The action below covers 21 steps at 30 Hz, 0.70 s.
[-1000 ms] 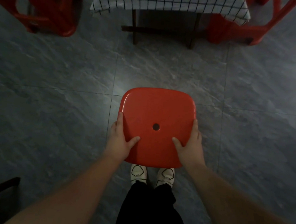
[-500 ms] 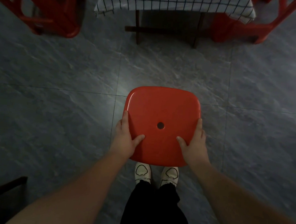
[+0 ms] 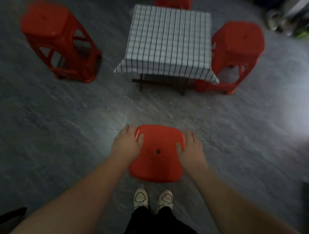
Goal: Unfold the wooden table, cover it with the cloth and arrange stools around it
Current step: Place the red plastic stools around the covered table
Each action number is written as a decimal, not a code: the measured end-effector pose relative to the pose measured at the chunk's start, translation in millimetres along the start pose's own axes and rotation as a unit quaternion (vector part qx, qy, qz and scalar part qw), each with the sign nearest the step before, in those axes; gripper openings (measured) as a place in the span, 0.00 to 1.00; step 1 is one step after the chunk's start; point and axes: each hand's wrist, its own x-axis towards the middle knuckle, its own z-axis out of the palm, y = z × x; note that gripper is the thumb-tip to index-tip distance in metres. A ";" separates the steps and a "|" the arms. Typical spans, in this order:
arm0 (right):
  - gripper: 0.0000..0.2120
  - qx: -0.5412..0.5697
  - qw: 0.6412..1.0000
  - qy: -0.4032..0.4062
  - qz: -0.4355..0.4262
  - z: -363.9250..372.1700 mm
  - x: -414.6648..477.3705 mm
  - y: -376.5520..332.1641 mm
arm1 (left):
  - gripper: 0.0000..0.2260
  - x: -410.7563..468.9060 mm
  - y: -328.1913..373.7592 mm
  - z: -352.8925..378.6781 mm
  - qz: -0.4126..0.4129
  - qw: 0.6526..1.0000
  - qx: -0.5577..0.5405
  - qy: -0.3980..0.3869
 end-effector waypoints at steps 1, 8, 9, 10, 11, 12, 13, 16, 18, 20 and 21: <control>0.33 -0.009 1.000 0.012 -0.006 -21.1 -13.4 -12.6 | 0.28 -10.1 11.8 -24.7 0.012 1.000 0.002 0.013; 0.31 -0.047 0.993 0.089 -0.064 -143.7 -116.1 -81.6 | 0.30 -98.8 63.0 -148.6 0.112 0.988 0.084 0.059; 0.31 -0.053 0.990 0.106 -0.076 -153.7 -127.8 -85.7 | 0.30 -109.9 65.0 -158.4 0.120 0.986 0.096 0.066; 0.31 -0.062 0.987 0.121 -0.088 -162.1 -140.2 -89.4 | 0.30 -120.8 66.6 -166.7 0.126 0.984 0.107 0.072; 0.31 -0.072 0.984 0.129 -0.097 -168.1 -150.7 -90.6 | 0.30 -130.5 68.7 -173.3 0.131 0.982 0.116 0.076; 0.31 -0.084 0.982 0.133 -0.105 -173.3 -161.0 -91.5 | 0.30 -138.7 71.2 -178.0 0.136 0.980 0.125 0.076; 0.31 -0.096 0.980 0.131 -0.111 -176.3 -169.7 -90.1 | 0.30 -145.5 74.1 -181.7 0.143 0.978 0.133 0.075; 0.32 -0.122 0.977 0.131 -0.117 -187.1 -186.0 -81.4 | 0.31 -154.0 92.5 -186.4 0.151 0.977 0.138 0.067; 0.32 -0.116 0.979 0.127 -0.106 -199.8 -186.0 -71.4 | 0.31 -152.6 113.6 -184.4 0.158 0.976 0.135 0.061; 0.32 -0.102 0.982 0.128 -0.091 -216.3 -182.6 -57.0 | 0.31 -152.4 140.8 -179.5 0.176 0.973 0.139 0.058; 0.32 -0.094 0.983 0.133 -0.085 -226.3 -180.4 -48.1 | 0.31 -152.1 156.7 -175.8 0.186 0.971 0.138 0.057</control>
